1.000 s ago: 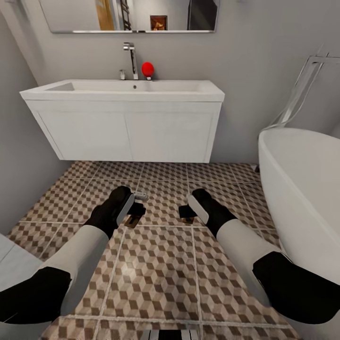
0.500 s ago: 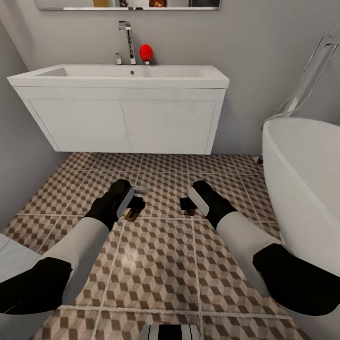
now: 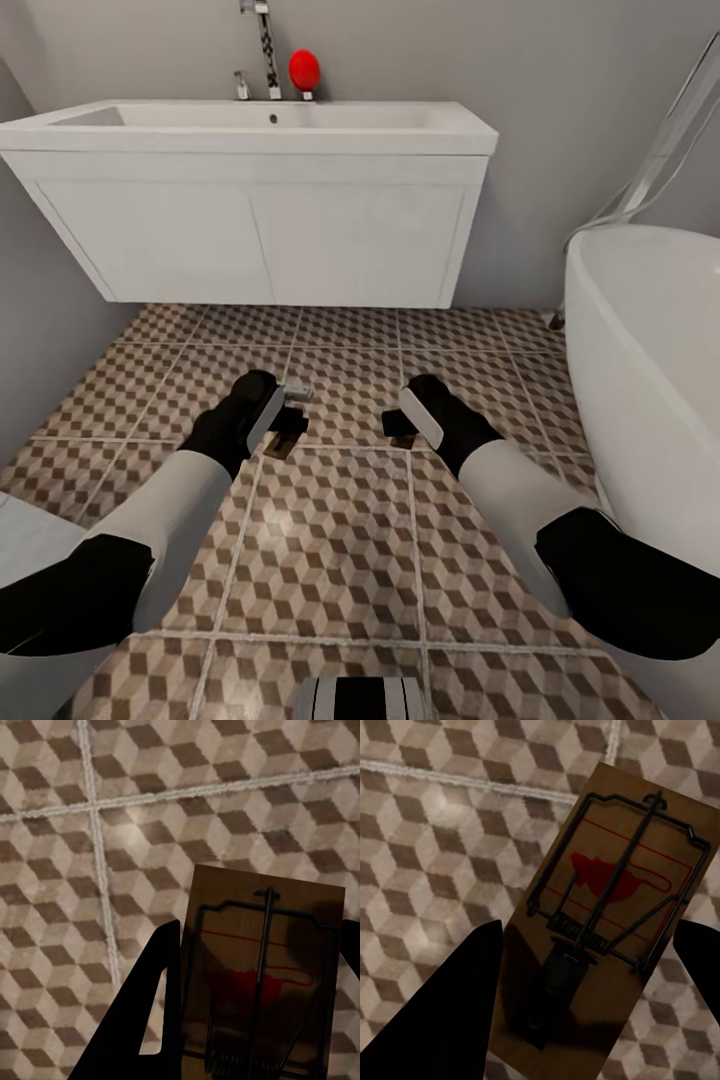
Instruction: Take the four mousetraps from the cabinet in the bathroom and place them on the bathroom floor. Make sure all four end up on the same floor surface, and ensure that at least two of them are either under or directly next to the same bathroom sink.
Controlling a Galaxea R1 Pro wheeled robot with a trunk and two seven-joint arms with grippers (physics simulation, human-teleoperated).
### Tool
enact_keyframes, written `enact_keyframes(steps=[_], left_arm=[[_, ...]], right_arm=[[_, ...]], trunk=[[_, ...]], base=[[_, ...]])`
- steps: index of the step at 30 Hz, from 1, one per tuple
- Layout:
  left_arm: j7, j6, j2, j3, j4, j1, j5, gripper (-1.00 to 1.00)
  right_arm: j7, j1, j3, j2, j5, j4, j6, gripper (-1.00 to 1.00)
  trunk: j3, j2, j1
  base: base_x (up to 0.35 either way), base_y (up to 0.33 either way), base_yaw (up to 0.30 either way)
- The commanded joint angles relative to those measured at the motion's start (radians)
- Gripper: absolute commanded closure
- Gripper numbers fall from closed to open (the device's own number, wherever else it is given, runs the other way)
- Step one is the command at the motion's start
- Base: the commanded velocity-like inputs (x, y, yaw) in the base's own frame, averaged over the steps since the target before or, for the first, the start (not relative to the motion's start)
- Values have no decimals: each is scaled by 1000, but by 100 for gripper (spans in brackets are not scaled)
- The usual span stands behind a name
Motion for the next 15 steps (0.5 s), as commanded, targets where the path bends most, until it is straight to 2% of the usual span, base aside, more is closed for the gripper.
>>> enact_keyframes(steps=[1, 6, 15], left_arm=[[9, 3, 0, -3, -1, -1, 9, 100], [9, 3, 0, -3, -1, -9, 9, 100], [9, 3, 0, -3, 1, -35, 9, 100]], right_arm=[[-8, -2, 3, 0, -8, 0, 2, 100], [-9, -16, 3, 0, -8, 0, 2, 100], [-11, -48, 3, 0, -8, 1, 3, 100]], trunk=[[-5, -1, 0], [-24, -2, 2], [-24, -2, 2]], base=[[0, 0, 0], [0, 0, 0], [0, 0, 0]])
